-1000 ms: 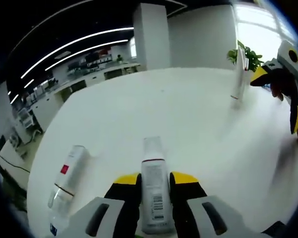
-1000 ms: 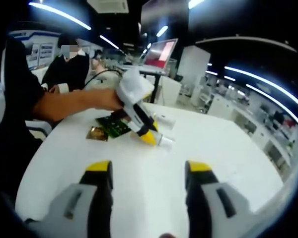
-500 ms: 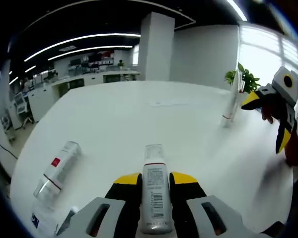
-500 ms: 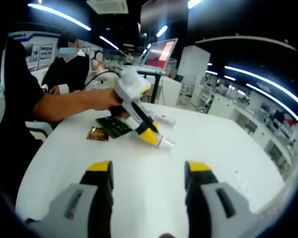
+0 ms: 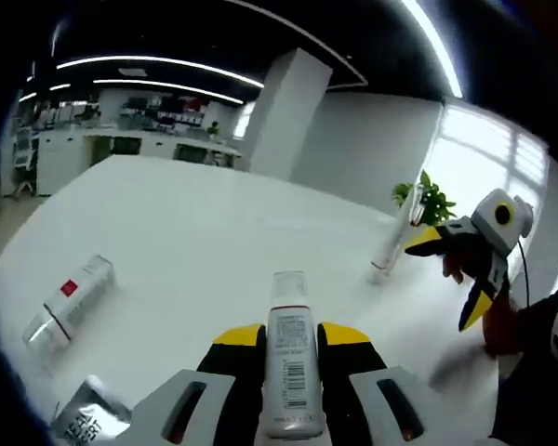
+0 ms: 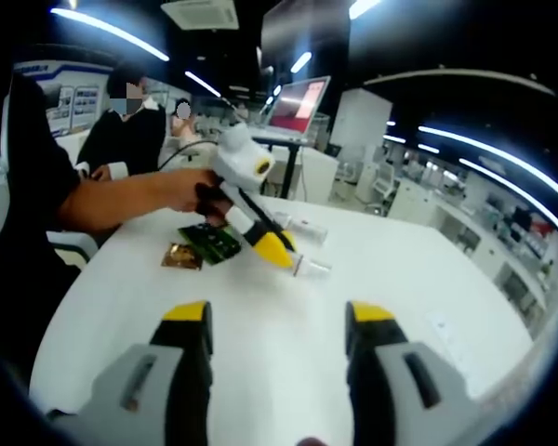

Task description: Arrange the skincare products in the storage area until every visible bottle or jar stands upright without overlapping.

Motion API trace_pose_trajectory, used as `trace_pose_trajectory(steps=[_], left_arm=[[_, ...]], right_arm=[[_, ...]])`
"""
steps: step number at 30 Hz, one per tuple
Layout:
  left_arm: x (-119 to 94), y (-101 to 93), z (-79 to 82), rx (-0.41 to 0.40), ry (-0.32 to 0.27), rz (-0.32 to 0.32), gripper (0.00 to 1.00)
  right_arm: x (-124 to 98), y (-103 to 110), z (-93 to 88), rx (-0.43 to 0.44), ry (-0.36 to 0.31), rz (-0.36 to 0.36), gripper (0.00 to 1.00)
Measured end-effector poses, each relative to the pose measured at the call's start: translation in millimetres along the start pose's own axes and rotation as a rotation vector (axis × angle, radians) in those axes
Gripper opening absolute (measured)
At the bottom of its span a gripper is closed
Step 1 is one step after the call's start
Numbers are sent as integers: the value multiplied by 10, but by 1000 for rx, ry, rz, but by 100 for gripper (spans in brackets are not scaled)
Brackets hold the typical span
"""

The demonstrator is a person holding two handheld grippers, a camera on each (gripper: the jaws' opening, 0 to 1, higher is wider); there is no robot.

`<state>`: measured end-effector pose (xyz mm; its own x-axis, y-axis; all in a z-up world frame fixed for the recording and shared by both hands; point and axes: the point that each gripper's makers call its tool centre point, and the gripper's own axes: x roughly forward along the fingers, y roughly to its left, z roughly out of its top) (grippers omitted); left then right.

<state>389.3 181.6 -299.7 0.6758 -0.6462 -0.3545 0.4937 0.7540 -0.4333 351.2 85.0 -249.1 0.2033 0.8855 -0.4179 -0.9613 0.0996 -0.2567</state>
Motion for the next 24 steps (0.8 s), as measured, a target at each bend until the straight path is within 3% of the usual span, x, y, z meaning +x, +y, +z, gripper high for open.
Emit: trace_pose_trajectory(steps=[11,24], left_arm=[[-46,-390,143,-19,-58,-146,21],[-180,-870,346,-85,-150,-378,21]], right_arm=[[-76,-39,104,-17,-29,-24,55],[-255,-119,342,-9,-118,-56,51]])
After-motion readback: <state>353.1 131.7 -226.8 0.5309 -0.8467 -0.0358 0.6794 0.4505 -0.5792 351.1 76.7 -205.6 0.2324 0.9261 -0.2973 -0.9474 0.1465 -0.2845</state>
